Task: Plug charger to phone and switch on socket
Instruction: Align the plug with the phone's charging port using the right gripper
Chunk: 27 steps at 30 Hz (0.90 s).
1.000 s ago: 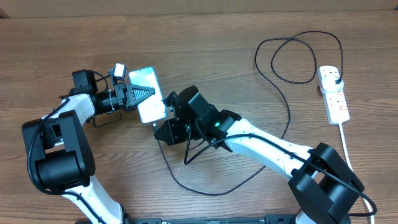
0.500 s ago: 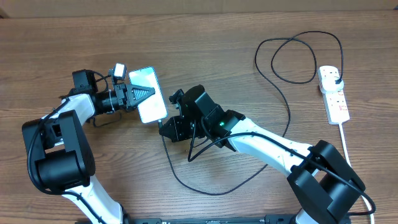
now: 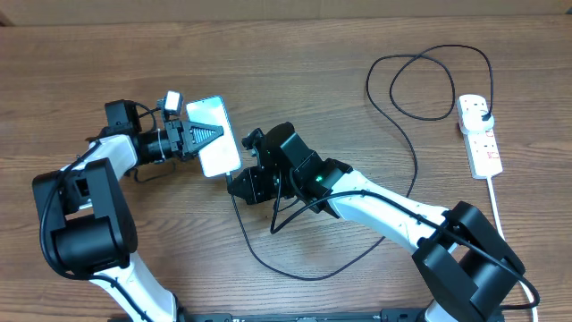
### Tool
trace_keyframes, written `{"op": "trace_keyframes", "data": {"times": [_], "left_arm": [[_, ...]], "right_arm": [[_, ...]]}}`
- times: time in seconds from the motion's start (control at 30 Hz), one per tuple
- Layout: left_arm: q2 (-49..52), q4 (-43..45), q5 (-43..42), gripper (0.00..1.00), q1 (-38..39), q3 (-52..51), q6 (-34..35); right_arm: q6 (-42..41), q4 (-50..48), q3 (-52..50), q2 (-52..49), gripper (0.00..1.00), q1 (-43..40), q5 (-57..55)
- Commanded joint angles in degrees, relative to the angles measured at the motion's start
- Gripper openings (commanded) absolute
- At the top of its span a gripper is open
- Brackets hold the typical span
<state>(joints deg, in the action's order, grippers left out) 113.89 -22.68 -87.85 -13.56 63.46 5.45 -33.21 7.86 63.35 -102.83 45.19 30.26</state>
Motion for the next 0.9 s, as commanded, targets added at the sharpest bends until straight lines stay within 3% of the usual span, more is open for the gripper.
{"op": "trace_keyframes", "data": {"times": [0.0, 0.87], "left_arm": [[-2.03, 0.09, -2.25, 0.05, 1.64, 0.39, 0.61], [-2.03, 0.48, -2.71, 0.05, 1.97, 0.39, 4.92]], "right_arm": [[0.66, 0.44, -0.42, -0.61, 0.04, 0.17, 0.7], [0.63, 1.03, -0.42, -0.61, 0.04, 0.17, 1.07]]}}
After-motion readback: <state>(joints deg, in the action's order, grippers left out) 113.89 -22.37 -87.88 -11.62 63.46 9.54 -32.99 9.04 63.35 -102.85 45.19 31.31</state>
